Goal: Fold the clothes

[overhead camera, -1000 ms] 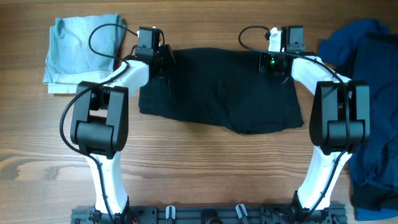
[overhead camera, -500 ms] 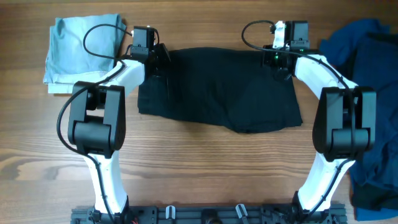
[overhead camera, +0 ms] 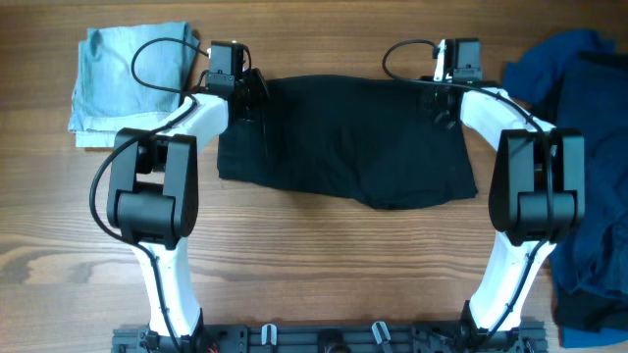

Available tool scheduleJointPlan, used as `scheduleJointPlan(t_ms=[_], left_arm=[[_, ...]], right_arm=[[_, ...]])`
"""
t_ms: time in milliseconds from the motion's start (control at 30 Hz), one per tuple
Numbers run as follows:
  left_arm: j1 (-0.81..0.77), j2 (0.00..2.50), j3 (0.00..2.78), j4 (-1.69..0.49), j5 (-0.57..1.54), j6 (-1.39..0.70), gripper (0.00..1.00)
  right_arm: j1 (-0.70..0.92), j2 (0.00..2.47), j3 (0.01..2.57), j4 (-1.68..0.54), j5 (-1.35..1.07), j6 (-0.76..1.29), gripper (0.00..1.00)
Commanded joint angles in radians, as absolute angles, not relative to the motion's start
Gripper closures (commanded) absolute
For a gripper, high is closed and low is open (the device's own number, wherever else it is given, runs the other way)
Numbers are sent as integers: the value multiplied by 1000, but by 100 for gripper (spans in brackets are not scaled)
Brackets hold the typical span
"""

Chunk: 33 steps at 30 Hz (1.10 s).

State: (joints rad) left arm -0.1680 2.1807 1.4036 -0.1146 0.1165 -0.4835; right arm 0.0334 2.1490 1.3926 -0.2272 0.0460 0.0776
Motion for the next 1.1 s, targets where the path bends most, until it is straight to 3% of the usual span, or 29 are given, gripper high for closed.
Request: scheduleJointPlan(t_ms=[0,467,633,700,833,900,933,967,1067], left_arm=[[-154,2192,1402,-132,76,-486,90],[-154,2175,1403,-88,76,-472,92],[-154,2059,1403,-12,75,-399,75],[-154,1990,1403,-7,68,-396,60],[-150,1858,1403,-55,44,-397,51],[-144,1806,1403,-99,31,-397,59],[-139,1791,1403,-120,31,-397,76],[-131,1781,1403,-146,31,-397,87],[-105,1791,1403,-229,31,-397,95]], right_arm=[[18,2190,1394,-219,207,85,96],[-1,2171,1402,-109,210,80,94],[7,2043,1470,-174,202,81,93],[13,1984,1488,-212,202,81,93],[22,1871,1490,-280,126,81,93],[28,1820,1490,-317,20,81,93],[31,1803,1490,-332,-31,82,93],[35,1793,1491,-347,-97,89,93],[49,1803,1481,-345,-248,114,96]])
